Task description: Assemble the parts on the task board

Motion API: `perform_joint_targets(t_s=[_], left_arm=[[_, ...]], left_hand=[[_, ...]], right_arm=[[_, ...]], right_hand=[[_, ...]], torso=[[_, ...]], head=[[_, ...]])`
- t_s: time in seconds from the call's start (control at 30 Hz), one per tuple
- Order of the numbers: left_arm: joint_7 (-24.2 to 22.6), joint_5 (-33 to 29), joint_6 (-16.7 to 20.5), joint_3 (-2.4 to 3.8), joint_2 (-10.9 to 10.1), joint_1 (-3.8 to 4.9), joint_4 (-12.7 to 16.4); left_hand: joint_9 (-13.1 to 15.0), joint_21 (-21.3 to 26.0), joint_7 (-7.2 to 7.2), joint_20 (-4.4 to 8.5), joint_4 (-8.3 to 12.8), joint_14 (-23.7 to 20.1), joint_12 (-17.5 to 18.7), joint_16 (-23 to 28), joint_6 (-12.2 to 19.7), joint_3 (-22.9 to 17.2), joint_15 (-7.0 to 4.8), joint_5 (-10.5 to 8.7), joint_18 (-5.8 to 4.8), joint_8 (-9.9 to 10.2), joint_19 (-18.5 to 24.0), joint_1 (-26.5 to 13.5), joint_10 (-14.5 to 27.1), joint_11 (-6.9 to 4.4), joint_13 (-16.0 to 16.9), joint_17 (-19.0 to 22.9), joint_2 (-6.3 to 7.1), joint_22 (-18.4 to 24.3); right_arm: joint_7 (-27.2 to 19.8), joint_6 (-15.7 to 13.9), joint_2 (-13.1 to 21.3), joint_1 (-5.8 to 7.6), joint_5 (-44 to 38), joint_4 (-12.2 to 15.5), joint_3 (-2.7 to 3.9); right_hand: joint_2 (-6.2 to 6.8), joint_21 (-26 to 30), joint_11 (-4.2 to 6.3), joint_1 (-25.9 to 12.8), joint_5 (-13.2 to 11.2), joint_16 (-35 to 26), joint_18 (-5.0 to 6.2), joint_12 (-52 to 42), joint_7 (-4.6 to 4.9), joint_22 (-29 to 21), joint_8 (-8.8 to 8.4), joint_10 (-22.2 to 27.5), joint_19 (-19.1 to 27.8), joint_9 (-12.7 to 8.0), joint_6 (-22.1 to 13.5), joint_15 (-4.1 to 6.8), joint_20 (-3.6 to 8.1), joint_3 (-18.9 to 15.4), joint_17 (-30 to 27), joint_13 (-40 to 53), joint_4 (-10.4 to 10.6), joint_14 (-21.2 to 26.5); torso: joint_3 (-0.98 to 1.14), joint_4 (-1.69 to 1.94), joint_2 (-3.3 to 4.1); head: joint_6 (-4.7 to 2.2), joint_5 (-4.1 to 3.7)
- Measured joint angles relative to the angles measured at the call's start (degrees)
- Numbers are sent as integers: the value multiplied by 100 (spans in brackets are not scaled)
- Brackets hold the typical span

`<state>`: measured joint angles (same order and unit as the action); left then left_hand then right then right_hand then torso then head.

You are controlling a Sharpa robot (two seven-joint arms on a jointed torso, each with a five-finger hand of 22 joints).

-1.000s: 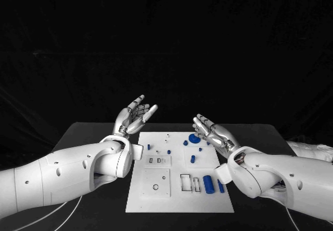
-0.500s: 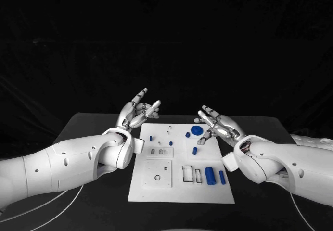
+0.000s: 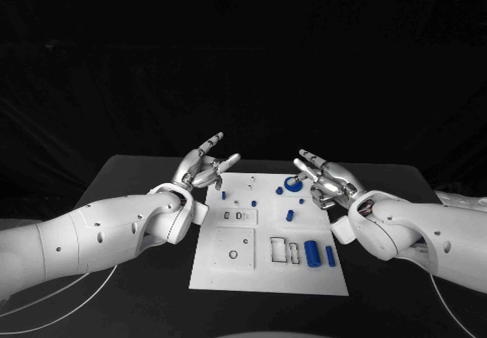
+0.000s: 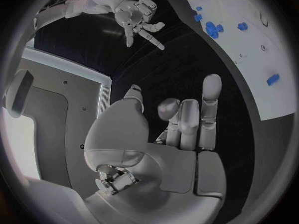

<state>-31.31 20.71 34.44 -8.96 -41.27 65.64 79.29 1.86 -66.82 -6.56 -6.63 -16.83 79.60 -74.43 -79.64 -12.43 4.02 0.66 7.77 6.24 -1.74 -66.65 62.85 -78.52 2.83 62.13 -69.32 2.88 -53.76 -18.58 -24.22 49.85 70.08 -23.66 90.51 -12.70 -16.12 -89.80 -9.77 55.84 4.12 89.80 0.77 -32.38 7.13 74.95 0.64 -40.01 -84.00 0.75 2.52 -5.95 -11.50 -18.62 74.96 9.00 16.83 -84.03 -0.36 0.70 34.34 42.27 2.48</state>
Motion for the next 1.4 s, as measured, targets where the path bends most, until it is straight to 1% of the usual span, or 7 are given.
perform_joint_targets(t_s=[0.17,0.3,0.57,0.7,0.83,1.1,1.4], left_arm=[[122,390,-26,-2,6,0,-1],[186,611,-40,-2,-2,5,0],[266,837,-88,-1,-13,27,3],[292,910,-111,0,-36,42,35],[310,972,-120,1,-53,61,62],[374,1099,-133,2,-105,110,112],[493,1259,-168,2,-145,155,147]], left_hand=[[33,-1878,-142,-73,0,447,-1318,-877,-327,0,80,-13,-490,0,-1480,60,-533,127,1245,-557,-60,-1918],[35,-2187,-154,-104,0,433,-1542,-1021,-358,0,108,-13,-509,0,-1704,62,-552,147,1282,-563,-62,-2116],[92,-2217,-185,-148,0,443,-1542,-1021,-805,0,185,-13,-510,-91,-1746,148,-552,233,1281,-562,-148,-2119],[164,-2232,-233,-243,8,448,-1542,-1021,-1345,42,287,-35,-508,-183,-1734,175,-550,354,1281,-562,-174,-2119],[186,-2232,-253,-290,0,445,-1542,-1021,-1547,50,325,-35,-509,-218,-1726,198,-553,393,1281,-562,-198,-2118],[506,-2186,-329,-364,10,437,-1542,-1021,-3524,247,345,-35,-507,-790,-1752,373,-547,358,1280,-561,-373,-2118],[559,-2186,-223,-342,18,443,-1542,-1021,-3825,364,259,72,-507,-815,-1731,675,-551,268,1280,-561,-415,-2117]], right_arm=[[40,96,-37,100,-61,-129,0],[122,248,-84,203,-105,-261,2],[378,399,-153,398,-425,-419,6],[581,315,-226,470,-892,-455,13],[808,152,-307,523,-1457,-513,38],[1439,-241,-542,592,-3343,-792,110],[2121,-241,-792,612,-5185,-1047,167]], right_hand=[[16,0,-35,95,179,-5,1,-128,1,0,0,320,1,7,40,0,-61,-38,0,241,-29,0],[9,0,-60,362,277,-202,1,-148,5,0,54,960,1,47,194,-21,-61,-39,-1,409,-27,21],[234,1,-45,1461,249,0,1,-520,243,-1,1316,650,0,772,3328,-20,-102,274,-1,594,-535,21],[420,1,73,2022,-38,0,2,-119,402,-1,1550,20,2,907,4265,72,-33,547,-2,236,-1012,1],[530,1,177,2327,-90,0,2,355,368,-1,1501,-596,2,885,4756,191,109,695,-2,-125,-1222,2],[699,1,275,2688,-90,-1,2,1416,231,-2,1027,-1339,0,645,5213,260,188,875,-2,-552,-1401,10],[785,5,253,2864,-113,-3,2,1929,210,-3,733,-1402,0,508,5234,259,188,954,-3,-552,-1480,10]], torso=[[-4,20,114],[-4,34,184],[-14,77,296],[-22,93,337],[-29,108,369],[-44,145,437],[-63,171,499]], head=[[-8,-72],[-20,-131],[-25,-214],[-21,-264],[-20,-303],[-4,-335],[-2,-395]])
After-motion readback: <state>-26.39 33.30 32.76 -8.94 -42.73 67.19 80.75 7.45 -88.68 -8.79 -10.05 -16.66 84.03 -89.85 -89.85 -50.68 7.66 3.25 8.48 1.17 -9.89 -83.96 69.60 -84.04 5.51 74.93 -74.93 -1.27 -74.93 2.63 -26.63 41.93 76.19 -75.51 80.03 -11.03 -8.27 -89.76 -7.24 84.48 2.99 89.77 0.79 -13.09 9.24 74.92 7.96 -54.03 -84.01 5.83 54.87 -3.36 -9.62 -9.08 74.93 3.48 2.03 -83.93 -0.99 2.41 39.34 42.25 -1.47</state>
